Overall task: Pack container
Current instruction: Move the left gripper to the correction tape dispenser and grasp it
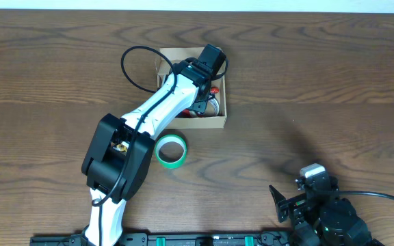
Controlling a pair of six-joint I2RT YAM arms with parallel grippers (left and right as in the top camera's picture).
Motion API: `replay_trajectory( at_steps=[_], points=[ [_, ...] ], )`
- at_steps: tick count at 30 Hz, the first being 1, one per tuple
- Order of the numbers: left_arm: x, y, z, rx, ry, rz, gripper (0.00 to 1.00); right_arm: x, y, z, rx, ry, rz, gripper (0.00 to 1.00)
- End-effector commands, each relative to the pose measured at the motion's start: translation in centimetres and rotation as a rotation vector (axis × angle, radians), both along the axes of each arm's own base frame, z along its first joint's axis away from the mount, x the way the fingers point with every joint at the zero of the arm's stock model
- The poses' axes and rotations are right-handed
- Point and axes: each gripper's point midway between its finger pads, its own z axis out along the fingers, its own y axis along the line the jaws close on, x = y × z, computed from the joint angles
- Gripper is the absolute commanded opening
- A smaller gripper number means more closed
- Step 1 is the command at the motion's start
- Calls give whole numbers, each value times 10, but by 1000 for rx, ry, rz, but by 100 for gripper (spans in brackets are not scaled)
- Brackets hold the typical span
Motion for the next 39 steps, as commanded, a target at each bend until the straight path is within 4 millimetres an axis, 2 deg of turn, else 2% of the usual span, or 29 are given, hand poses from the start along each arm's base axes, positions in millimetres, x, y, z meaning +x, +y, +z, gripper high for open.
replay_trajectory(
  at_steps=[1, 6, 8, 9, 11, 12, 16, 19, 22, 26, 31, 38, 39],
  points=[
    [7, -5, 17, -17, -35, -2, 36, 0, -1, 1, 8, -7, -8, 99],
    [10, 3, 61, -1, -139, -36, 37, 0, -1, 1, 8, -7, -8, 99],
    [8, 12, 86, 20, -186, -40, 45, 0, -1, 1, 8, -7, -8, 99],
    [5, 18, 97, 35, -202, -38, 54, 0, -1, 1, 8, -7, -8, 99],
    [-4, 36, 121, 69, -222, -20, 73, 0, -1, 1, 8, -7, -8, 99],
    [-11, 49, 132, 88, -225, -4, 77, 0, -1, 1, 8, -7, -8, 99],
    [-40, 104, 163, 165, -191, 67, 81, 0, -1, 1, 8, -7, -8, 99],
    [-67, 144, 171, 218, -131, 118, 81, 0, -1, 1, 8, -7, -8, 99],
    [-90, 169, 166, 245, -76, 150, 84, 0, -1, 1, 8, -7, -8, 99],
    [-117, 186, 140, 247, -9, 204, 86, 0, -1, 1, 8, -7, -8, 99],
    [-144, 185, 89, 198, 88, 257, 91, 0, -1, 1, 8, -7, -8, 99],
    [-157, 181, 22, 122, 149, 273, 92, 0, -1, 1, 8, -7, -8, 99],
    [-158, 181, 17, 113, 157, 277, 92, 0, -1, 1, 8, -7, -8, 99]
  ],
)
